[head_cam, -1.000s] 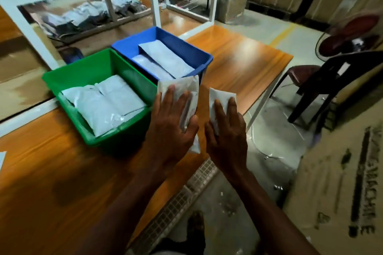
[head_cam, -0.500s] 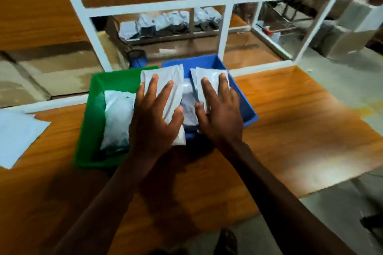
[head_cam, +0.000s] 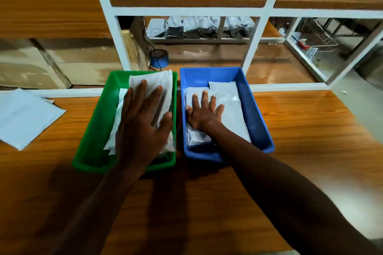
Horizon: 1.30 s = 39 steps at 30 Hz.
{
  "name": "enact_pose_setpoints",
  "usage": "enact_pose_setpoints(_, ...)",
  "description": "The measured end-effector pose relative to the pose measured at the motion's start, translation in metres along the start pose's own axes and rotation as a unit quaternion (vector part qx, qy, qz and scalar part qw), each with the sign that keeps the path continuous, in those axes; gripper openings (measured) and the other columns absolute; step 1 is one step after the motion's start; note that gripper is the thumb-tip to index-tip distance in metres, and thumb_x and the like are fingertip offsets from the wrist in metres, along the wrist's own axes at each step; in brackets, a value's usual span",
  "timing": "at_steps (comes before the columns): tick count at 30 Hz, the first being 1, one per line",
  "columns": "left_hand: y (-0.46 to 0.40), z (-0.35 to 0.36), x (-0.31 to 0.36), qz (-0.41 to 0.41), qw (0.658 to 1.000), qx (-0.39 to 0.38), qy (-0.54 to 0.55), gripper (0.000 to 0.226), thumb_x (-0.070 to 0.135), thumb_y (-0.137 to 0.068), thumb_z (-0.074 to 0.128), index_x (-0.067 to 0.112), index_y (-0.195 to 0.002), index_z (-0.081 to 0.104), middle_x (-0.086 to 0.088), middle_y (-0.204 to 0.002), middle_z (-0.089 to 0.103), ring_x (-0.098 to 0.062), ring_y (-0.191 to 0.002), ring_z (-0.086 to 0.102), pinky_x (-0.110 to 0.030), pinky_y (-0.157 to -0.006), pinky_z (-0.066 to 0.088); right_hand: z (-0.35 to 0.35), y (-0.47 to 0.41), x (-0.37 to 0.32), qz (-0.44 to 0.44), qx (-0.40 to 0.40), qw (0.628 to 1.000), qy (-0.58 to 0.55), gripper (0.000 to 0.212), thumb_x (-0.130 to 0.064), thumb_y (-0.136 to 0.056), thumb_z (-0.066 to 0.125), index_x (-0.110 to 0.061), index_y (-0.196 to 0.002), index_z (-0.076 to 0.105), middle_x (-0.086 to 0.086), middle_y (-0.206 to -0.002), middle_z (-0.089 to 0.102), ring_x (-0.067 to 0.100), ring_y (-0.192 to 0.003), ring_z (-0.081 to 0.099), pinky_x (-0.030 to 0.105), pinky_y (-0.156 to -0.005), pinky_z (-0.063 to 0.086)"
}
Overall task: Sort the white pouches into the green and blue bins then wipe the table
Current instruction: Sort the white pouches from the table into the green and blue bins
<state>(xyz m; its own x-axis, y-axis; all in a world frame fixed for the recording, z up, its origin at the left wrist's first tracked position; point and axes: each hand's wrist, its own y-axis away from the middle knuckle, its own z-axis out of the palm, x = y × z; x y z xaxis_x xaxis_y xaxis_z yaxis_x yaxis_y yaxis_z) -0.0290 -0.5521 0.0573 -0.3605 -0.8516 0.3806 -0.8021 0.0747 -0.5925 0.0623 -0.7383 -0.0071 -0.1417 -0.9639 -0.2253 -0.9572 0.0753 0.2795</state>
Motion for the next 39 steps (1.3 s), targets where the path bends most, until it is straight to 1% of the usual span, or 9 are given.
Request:
enact_pose_setpoints(3, -0.003, 0.007, -0.008, 0.004, 1.0, -0.01, 0.007, 0.058, 0.046, -0.093, 0.05, 0.023, -0.147, 0.047, -0.007, -0.161, 0.029, -0.031, -0.148, 0.025, -0.031, -0.122, 0.011, 0.005, -0.006, -0.001, 0.01, -0.038, 0.999, 0.009, 0.066, -0.055, -0.103, 0.013, -0.028, -0.158, -0.011, 0.007, -0.163, -0.03, 0.034, -0.148, -0.03, 0.067, -0.113, -0.017)
enact_pose_setpoints(7, -0.008, 0.008, -0.003, -0.002, 1.0, -0.014, 0.011, 0.059, 0.046, -0.091, 0.049, 0.025, -0.146, 0.047, -0.004, -0.161, 0.028, -0.031, -0.149, 0.023, -0.024, -0.12, 0.006, -0.01, -0.002, -0.001, 0.002, -0.044, 0.999, -0.016, 0.066, -0.058, -0.103, 0.014, -0.033, -0.158, -0.012, 0.005, -0.163, -0.029, 0.033, -0.149, -0.029, 0.068, -0.113, -0.017)
enact_pose_setpoints(11, -0.017, 0.019, 0.017, -0.02, 0.999, -0.038, 0.016, 0.06, 0.048, -0.088, 0.048, 0.029, -0.146, 0.046, -0.001, -0.161, 0.028, -0.032, -0.148, 0.022, -0.042, -0.115, 0.027, -0.035, 0.032, 0.022, -0.016, 0.039, 0.999, -0.033, 0.068, -0.063, -0.101, 0.014, -0.036, -0.158, -0.012, 0.001, -0.164, -0.028, 0.028, -0.15, -0.028, 0.064, -0.115, -0.017)
enact_pose_setpoints(15, -0.03, 0.056, 0.051, 0.027, 0.997, -0.047, 0.049, 0.058, 0.045, -0.087, 0.051, 0.022, -0.14, 0.054, -0.008, -0.155, 0.039, -0.04, -0.141, 0.034, -0.043, -0.117, 0.027, -0.047, 0.086, 0.074, 0.017, 0.122, 0.992, 0.001, 0.071, -0.068, -0.099, 0.012, -0.036, -0.157, -0.012, 0.001, -0.164, -0.027, 0.028, -0.151, -0.026, 0.063, -0.115, -0.014)
enact_pose_setpoints(19, -0.041, 0.109, 0.087, 0.016, 0.991, -0.12, 0.052, 0.058, 0.045, -0.088, 0.051, 0.026, -0.142, 0.052, -0.005, -0.157, 0.038, -0.038, -0.144, 0.029, -0.049, -0.115, 0.031, -0.037, 0.12, 0.117, 0.062, 0.122, 0.99, -0.02, 0.073, -0.07, -0.096, 0.009, -0.037, -0.157, -0.014, 0.003, -0.166, -0.023, 0.028, -0.152, -0.023, 0.064, -0.117, -0.009)
enact_pose_setpoints(22, -0.05, 0.146, 0.107, -0.05, 0.969, -0.238, 0.042, 0.06, 0.045, -0.093, 0.051, 0.033, -0.15, 0.036, 0.003, -0.164, 0.019, -0.031, -0.151, 0.008, -0.049, -0.117, 0.024, -0.029, 0.124, 0.124, 0.067, 0.138, 0.986, -0.07, 0.07, -0.068, -0.097, 0.01, -0.038, -0.158, -0.009, 0.004, -0.168, -0.016, 0.027, -0.154, -0.016, 0.063, -0.12, -0.002)
enact_pose_setpoints(28, -0.061, 0.191, 0.137, -0.143, 0.934, -0.327, 0.015, 0.057, 0.05, -0.099, 0.03, 0.033, -0.154, 0.025, -0.001, -0.166, 0.003, -0.032, -0.151, -0.005, -0.053, -0.12, 0.008, -0.026, 0.124, 0.125, 0.065, 0.171, 0.977, -0.11, 0.068, -0.065, -0.1, 0.017, -0.038, -0.159, -0.004, 0.006, -0.168, -0.012, 0.026, -0.154, -0.011, 0.058, -0.122, 0.004)
enact_pose_setpoints(34, -0.046, 0.211, 0.136, -0.119, 0.915, -0.383, -0.04, 0.057, 0.051, -0.104, 0.014, 0.036, -0.156, -0.006, -0.001, -0.163, -0.022, -0.028, -0.148, -0.025, -0.054, -0.118, -0.014, -0.025, 0.123, 0.127, 0.058, 0.178, 0.976, -0.115, 0.069, -0.064, -0.1, 0.017, -0.036, -0.159, -0.003, 0.007, -0.168, -0.011, 0.027, -0.154, -0.01, 0.057, -0.122, 0.005)
enact_pose_setpoints(39, -0.052, 0.2, 0.137, -0.102, 0.902, -0.418, -0.045, 0.059, 0.054, -0.103, 0.015, 0.037, -0.155, -0.007, 0.001, -0.161, -0.028, -0.029, -0.146, -0.03, -0.059, -0.115, -0.015, -0.025, 0.122, 0.128, 0.056, 0.183, 0.975, -0.11, 0.069, -0.065, -0.099, 0.019, -0.037, -0.159, 0.0, 0.007, -0.168, -0.006, 0.027, -0.155, -0.006, 0.058, -0.122, 0.006)
